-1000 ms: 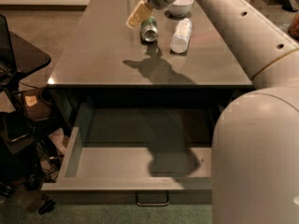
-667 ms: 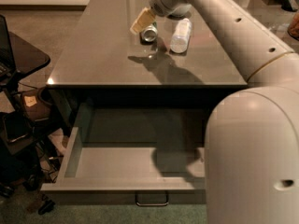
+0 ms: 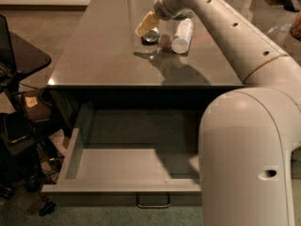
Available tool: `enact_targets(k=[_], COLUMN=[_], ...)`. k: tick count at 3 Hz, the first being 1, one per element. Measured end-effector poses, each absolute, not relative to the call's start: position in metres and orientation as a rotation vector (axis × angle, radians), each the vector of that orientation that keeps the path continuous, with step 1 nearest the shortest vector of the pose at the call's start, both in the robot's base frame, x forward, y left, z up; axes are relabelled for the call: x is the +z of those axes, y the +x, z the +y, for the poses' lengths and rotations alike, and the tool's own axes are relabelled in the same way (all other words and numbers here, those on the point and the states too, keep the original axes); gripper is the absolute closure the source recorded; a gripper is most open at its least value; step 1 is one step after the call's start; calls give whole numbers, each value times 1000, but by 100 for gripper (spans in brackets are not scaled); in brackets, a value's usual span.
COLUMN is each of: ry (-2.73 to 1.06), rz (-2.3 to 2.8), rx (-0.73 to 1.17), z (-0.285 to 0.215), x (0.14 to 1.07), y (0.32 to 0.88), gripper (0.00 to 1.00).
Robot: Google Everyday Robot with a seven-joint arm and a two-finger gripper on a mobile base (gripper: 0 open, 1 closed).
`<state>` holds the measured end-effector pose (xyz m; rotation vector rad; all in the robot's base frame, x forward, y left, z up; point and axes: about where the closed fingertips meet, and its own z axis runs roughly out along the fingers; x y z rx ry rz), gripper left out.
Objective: Place green can into top drawer
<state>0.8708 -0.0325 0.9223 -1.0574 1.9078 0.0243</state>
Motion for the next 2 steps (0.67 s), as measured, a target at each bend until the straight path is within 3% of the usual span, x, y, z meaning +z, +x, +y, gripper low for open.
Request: enact_targets(k=[2], ry=[-1080], rz=[1960], rx=[102], z=[-8], x=[879], y=[889], gripper=[0])
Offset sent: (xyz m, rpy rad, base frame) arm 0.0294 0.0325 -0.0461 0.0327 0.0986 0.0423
